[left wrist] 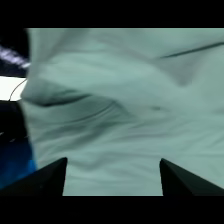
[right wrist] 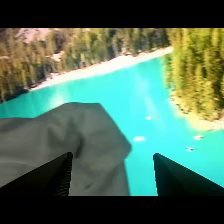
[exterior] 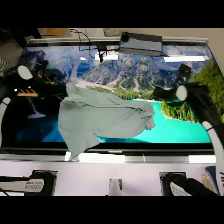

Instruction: Fold the shirts.

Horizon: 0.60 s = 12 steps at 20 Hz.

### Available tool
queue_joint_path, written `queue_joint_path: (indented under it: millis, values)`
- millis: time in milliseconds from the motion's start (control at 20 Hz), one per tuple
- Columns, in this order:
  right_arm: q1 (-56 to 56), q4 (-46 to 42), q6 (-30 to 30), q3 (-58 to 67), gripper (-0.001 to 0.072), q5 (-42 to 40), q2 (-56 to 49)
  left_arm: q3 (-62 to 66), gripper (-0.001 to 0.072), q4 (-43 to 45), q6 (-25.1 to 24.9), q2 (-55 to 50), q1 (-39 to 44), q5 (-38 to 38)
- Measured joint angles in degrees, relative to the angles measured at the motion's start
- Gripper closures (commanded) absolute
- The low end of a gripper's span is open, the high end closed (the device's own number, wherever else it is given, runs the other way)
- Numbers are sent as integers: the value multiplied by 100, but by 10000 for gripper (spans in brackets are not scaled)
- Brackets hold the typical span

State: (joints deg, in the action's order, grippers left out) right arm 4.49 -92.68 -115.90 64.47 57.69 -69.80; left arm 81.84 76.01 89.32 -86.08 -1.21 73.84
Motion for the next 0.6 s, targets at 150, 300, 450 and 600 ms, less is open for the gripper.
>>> queue_joint_path:
  millis: [150,300,450,600]
  values:
    - [-966,522,1132,-22,111,1086,103,-675,44,57,-2,295,-632,553]
    - [-1419,1279,1980,-299,111,1668,142,-1696,45,-275,-61,476,-990,496]
    - [-1580,2100,2522,-621,108,1906,153,-2555,90,-717,-118,540,-1134,2]
    - [-1655,2492,2771,-905,59,1954,153,-3003,108,-1069,-144,498,-1174,-356]
